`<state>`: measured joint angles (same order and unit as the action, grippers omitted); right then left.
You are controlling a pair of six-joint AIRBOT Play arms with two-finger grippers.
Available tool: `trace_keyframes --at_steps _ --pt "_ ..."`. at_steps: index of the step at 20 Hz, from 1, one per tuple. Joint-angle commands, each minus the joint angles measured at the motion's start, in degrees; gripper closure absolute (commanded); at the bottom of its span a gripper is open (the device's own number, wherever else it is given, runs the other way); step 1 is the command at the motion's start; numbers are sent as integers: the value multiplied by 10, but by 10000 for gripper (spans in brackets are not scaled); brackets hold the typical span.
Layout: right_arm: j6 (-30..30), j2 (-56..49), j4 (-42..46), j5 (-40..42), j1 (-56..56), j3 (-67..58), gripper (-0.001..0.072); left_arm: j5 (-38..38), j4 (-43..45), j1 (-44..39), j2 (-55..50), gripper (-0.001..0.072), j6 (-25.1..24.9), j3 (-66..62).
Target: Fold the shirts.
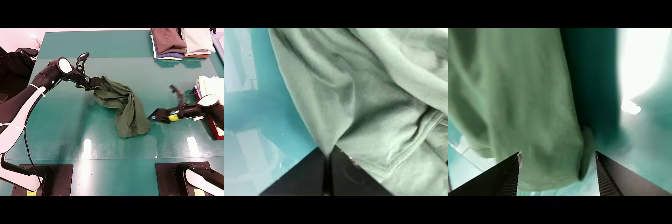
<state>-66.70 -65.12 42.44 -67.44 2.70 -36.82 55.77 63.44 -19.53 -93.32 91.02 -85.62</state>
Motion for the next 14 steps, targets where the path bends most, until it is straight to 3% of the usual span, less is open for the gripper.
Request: trace_keyframes --at_steps 1,2,3,5,9,14 --pt "16 -67 -38 32 -53 26 187 5 4 0 1 682 0 -1" --pt "18 -80 -38 33 -63 14 249 6 9 0 1 682 -1 -1" --pt "24 -86 -38 33 -67 2 367 8 11 0 1 682 0 -1" --pt "31 -82 -31 32 -69 -29 688 11 13 0 2 682 -1 -1" --pt "31 9 11 14 -25 -116 684 7 101 1 60 683 0 -1" --pt "31 141 72 -53 85 -290 685 18 234 0 212 683 0 -34"
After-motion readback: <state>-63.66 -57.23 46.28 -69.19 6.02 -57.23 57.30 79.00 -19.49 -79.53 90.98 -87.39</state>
